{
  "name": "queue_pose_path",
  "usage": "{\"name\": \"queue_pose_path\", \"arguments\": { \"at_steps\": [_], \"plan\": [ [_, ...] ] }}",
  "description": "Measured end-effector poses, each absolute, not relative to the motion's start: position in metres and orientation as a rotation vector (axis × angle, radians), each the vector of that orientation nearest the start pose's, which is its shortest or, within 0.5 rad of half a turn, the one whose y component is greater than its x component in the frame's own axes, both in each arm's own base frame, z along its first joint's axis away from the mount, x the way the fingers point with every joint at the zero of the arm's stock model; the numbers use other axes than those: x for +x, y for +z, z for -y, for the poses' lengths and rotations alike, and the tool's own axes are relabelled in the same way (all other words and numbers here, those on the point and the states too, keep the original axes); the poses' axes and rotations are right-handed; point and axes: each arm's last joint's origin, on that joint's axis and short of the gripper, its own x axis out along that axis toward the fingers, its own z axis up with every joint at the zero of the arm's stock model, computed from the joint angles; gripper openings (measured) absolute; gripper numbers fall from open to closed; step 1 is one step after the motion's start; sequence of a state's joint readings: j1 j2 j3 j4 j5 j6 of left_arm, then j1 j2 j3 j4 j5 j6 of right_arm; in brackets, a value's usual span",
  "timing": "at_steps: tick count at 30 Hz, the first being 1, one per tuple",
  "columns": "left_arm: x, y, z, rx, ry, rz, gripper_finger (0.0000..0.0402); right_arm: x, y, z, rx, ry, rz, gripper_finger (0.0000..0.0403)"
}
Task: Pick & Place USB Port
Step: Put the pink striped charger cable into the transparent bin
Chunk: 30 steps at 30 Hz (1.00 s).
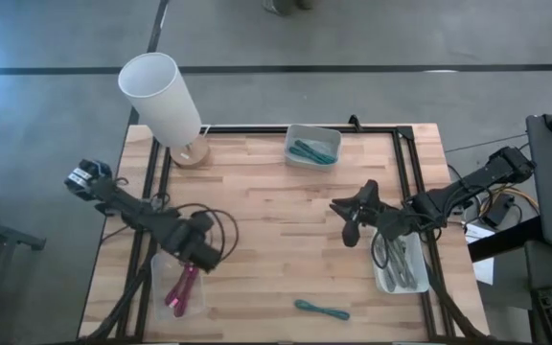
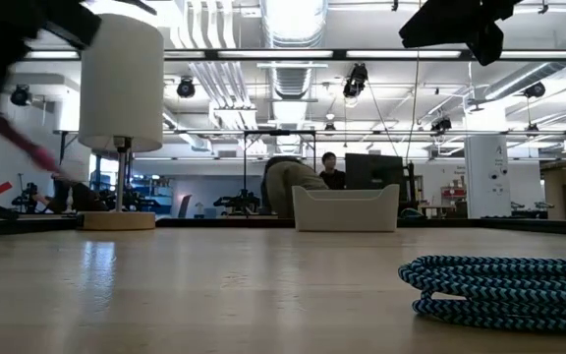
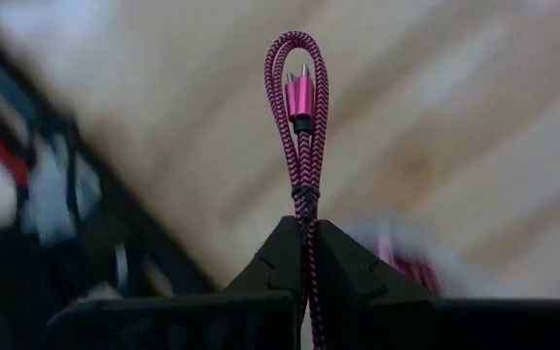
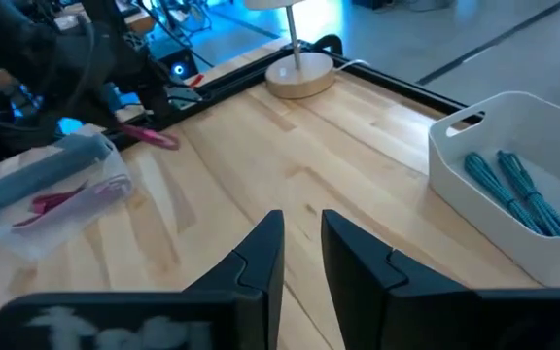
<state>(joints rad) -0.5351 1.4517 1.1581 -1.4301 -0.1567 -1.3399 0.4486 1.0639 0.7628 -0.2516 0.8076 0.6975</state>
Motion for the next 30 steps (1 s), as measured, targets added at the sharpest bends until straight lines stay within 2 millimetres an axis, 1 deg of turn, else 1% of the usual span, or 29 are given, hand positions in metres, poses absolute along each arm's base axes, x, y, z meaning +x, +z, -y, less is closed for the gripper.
{"name": "queue_pose_path", "arguments": {
  "at_steps": [4, 7, 11, 14, 16, 18, 22, 24, 26, 28, 30],
  "plan": [
    [0.186, 0.263, 0.132, -0.612, 0.773, -1.553, 0.0015, 0.206, 0.273, -0.075, 0.351, -0.481, -0.305, 0.007],
    [0.179, 0.268, 0.144, -0.679, 0.786, -1.593, 0.0015, 0.206, 0.273, -0.075, 0.351, -0.481, -0.305, 0.0073],
    [0.172, 0.275, 0.154, -0.715, 0.821, -1.573, 0.0015, 0.206, 0.273, -0.075, 0.351, -0.481, -0.306, 0.0075],
    [0.168, 0.282, 0.159, -0.74, 0.868, -1.507, 0.0014, 0.206, 0.273, -0.075, 0.35, -0.481, -0.306, 0.0071],
    [0.166, 0.287, 0.163, -0.766, 0.873, -1.497, 0.0014, 0.206, 0.273, -0.075, 0.343, -0.484, -0.307, 0.0068],
    [0.164, 0.292, 0.167, -0.815, 0.862, -1.536, 0.0014, 0.207, 0.273, -0.073, 0.328, -0.49, -0.309, 0.0066],
    [0.162, 0.3, 0.178, -0.924, 0.805, -1.706, 0.0014, 0.209, 0.272, -0.068, 0.289, -0.506, -0.318, 0.0066],
    [0.164, 0.3, 0.182, -0.954, 0.791, -1.735, 0.0014, 0.21, 0.271, -0.068, 0.283, -0.51, -0.324, 0.0066],
    [0.168, 0.297, 0.187, -0.985, 0.77, -1.726, 0.0014, 0.213, 0.268, -0.069, 0.274, -0.513, -0.336, 0.0066],
    [0.171, 0.288, 0.19, -0.982, 0.772, -1.714, 0.0014, 0.216, 0.263, -0.071, 0.263, -0.512, -0.356, 0.0066],
    [0.173, 0.275, 0.191, -0.943, 0.803, -1.715, 0.0014, 0.219, 0.258, -0.073, 0.26, -0.485, -0.39, 0.0066]
  ]
}}
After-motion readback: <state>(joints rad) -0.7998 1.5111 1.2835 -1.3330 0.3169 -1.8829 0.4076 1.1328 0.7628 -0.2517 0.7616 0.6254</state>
